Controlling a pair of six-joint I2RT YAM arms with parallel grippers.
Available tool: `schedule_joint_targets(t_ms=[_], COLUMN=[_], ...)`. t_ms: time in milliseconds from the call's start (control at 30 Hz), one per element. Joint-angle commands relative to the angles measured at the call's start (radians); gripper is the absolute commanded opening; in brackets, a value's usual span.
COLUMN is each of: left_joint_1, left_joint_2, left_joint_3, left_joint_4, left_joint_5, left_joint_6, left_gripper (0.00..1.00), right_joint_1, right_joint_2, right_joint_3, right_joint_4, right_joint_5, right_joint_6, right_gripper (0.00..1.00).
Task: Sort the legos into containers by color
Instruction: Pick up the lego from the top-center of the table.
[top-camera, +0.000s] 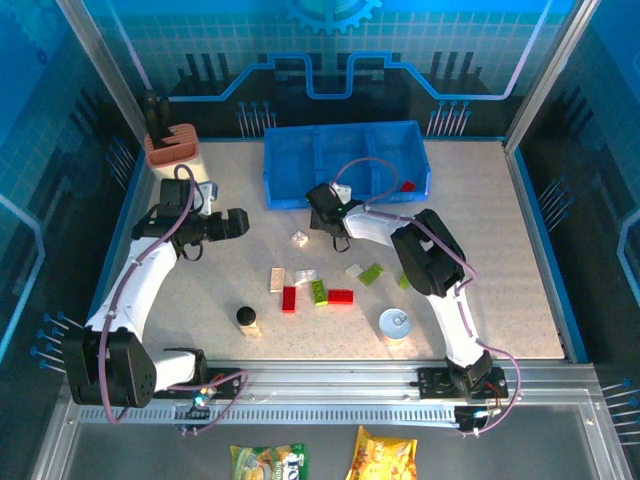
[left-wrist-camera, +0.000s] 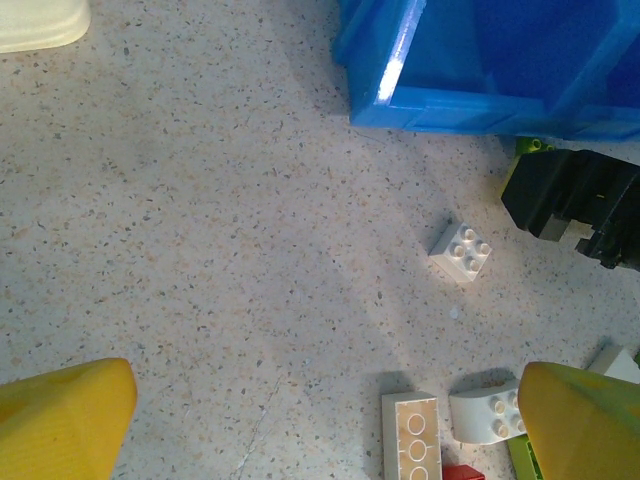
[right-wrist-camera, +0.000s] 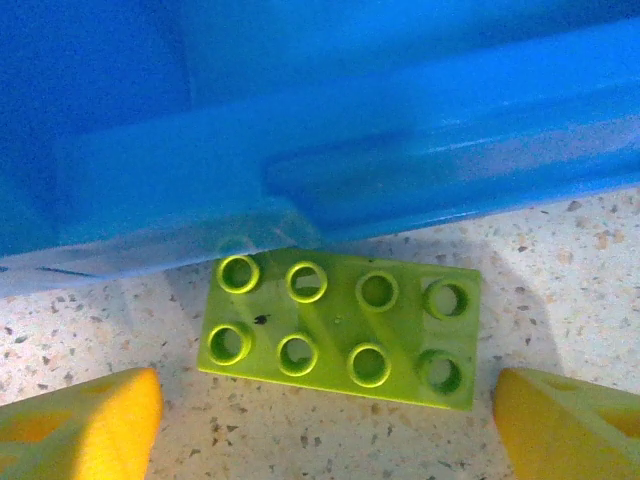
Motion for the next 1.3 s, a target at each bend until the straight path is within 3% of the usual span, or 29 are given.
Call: schedule_joint_targets(t_ms=[0, 567, 833, 1267], left_joint_1=[0.005, 0.005, 0.005, 0.006], left_joint_2=[-0.025, -0.030, -0.028, -0.021], left_joint_3=[-0.010, -0.012, -0.011, -0.010], left_joint_4=[0.003, 0.002, 0.003, 0.003], left_joint_5=[0.013, 0.012, 0.010, 0.007], left_joint_6=[0.000, 0.000, 0.002, 0.004], left_gripper=[0.99, 0.99, 0.99, 0.99], right_joint_1=[0.001, -0.012, -0.009, 0.000], right_joint_2=[0.051, 0.038, -0.049, -0.242], right_joint_3=[0.025, 0.020, -0.051, -0.163], right_joint_4=[0.023, -0.027, -0.037, -0.119], right_joint_5=[-0.018, 0.015, 0.014, -0.102], right_joint_6=[0.025, 0.016, -0.059, -0.221], right_gripper=[0.86, 0.67, 0.67, 0.67])
